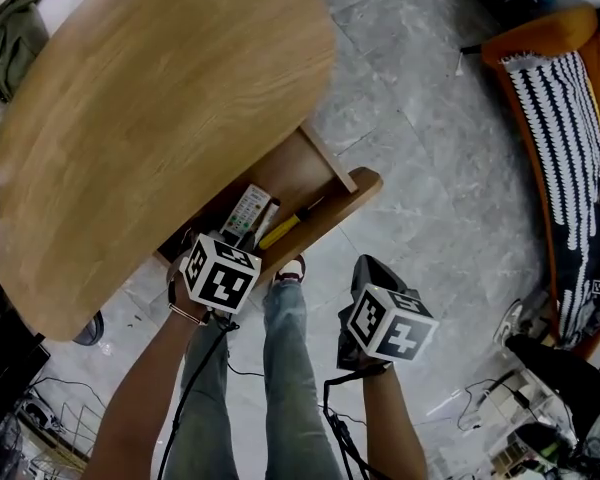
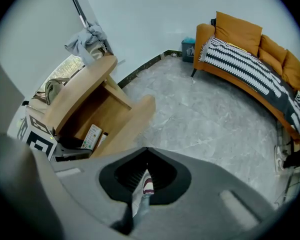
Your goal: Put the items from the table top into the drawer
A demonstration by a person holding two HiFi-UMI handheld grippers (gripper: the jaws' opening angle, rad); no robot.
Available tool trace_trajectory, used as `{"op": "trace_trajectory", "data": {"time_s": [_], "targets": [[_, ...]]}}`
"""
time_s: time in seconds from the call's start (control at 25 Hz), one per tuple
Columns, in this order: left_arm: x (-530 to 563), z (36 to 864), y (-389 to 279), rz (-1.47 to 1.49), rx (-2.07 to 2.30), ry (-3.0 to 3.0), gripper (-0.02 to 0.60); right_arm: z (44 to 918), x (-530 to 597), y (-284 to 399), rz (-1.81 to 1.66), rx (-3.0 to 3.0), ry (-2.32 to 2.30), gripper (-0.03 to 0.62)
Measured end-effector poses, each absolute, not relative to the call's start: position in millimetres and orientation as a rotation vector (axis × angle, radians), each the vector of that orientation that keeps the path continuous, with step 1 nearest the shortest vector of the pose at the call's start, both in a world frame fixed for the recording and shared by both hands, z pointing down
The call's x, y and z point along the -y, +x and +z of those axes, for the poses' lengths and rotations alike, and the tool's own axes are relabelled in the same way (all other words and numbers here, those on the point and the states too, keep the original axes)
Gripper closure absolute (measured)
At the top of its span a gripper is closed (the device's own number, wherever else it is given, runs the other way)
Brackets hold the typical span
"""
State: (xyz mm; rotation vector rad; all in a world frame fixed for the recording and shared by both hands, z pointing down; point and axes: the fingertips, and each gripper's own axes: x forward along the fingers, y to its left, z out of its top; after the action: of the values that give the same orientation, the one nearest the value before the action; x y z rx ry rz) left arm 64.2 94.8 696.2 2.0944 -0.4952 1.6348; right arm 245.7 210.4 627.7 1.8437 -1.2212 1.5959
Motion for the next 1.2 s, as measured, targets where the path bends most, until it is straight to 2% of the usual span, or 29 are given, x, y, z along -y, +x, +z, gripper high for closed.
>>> {"op": "trace_trajectory", "data": {"time_s": [0.64,1.04,1.2], "targets": [[-102.4,647.5,67.3,1.541,0.471,2.164,0.353,590.0,-193.0,238.4,1.544,1.253,1.896,0.589],[-86.4,535.4,53.2,1.356,0.552,2.200,0.353,522.6,-180.8,230.0,1.527,1.258,2.021,0.589],[-58.2,466.2,37.5,1.231,0.653,2.238,0.353,464.6,-166.9,216.7,1.510,1.282,2.050,0.589]]}}
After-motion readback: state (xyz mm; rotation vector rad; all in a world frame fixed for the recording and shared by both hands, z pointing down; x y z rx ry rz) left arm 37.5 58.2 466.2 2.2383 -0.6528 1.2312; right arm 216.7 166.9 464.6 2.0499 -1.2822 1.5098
